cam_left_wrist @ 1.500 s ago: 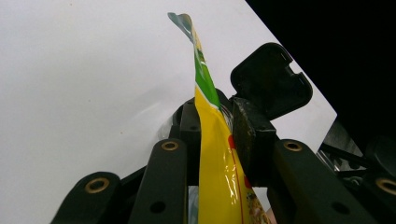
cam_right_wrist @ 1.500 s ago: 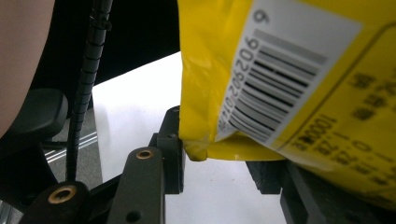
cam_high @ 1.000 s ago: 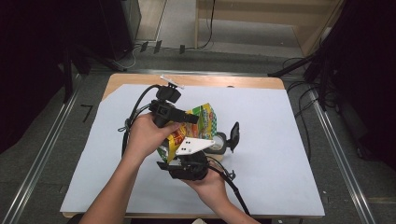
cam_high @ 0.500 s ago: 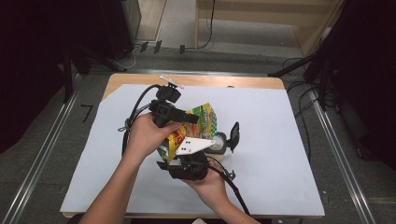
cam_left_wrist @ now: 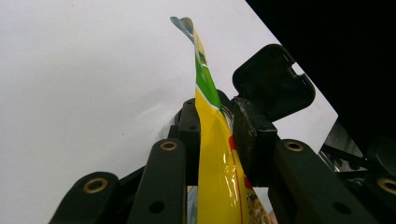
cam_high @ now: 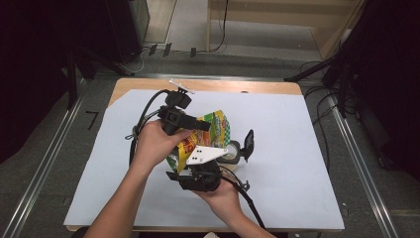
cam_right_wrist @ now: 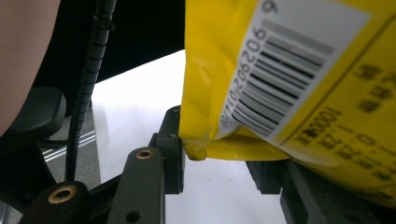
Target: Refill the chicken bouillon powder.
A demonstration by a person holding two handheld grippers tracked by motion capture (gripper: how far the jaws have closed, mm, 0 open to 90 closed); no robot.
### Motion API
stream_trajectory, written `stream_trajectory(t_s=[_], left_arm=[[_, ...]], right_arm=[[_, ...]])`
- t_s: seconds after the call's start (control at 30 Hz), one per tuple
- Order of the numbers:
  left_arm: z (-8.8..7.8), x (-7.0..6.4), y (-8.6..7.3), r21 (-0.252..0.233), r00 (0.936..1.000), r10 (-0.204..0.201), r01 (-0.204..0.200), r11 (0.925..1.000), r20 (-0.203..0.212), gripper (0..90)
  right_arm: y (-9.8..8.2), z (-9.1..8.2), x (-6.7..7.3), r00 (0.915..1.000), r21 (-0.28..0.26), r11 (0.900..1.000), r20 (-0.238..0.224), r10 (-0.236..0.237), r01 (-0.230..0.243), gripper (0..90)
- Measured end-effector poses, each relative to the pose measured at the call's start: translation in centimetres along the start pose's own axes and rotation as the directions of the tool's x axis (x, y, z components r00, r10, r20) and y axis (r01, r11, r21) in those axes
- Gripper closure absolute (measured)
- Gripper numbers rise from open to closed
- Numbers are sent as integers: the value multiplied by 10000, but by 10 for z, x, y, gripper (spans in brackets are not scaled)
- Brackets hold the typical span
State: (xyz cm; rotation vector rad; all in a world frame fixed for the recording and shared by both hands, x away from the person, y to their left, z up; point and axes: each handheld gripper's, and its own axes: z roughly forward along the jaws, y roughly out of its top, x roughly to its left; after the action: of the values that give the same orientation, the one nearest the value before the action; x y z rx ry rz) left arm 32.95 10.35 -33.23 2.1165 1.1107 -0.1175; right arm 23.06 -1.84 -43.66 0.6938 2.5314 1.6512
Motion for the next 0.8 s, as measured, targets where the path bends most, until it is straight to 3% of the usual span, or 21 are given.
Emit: stream_trajectory(t_s=[0.8], left_arm=[[-1,-7,0,-87,9995,284,-285,9996,-101,743]], right_arm=[[-3,1,0,9994,-175,9994,-182,280,-283,637]])
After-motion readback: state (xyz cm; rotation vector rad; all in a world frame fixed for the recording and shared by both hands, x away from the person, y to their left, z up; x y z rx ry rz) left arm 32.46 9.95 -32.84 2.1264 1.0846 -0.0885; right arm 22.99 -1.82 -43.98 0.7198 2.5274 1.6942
